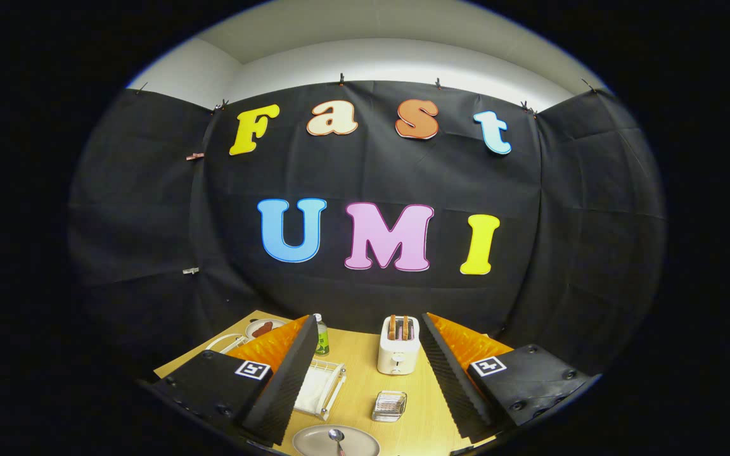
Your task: Take the plate from the dish rack, then take the spoon from the basket and place it into the plate.
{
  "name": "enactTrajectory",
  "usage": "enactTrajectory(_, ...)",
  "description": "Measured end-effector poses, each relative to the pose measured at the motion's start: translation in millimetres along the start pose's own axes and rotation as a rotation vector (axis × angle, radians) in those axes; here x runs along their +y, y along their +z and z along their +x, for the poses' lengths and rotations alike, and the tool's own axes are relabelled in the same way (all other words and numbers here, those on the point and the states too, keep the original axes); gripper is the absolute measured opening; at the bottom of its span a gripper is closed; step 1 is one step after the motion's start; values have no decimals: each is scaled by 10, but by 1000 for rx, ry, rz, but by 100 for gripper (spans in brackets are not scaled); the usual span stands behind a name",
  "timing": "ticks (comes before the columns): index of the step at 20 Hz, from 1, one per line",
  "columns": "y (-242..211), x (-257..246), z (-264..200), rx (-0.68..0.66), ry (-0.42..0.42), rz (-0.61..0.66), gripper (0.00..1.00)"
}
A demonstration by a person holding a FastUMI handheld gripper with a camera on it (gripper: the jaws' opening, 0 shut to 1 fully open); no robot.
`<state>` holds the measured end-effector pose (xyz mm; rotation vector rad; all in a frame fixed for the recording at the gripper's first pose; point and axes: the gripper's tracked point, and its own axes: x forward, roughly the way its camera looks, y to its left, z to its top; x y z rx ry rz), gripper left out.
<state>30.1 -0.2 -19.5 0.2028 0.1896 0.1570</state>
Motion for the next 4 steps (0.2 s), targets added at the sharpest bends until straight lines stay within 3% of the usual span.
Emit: enactTrajectory(4, 12, 8, -10, -7, -6, -17, 98)
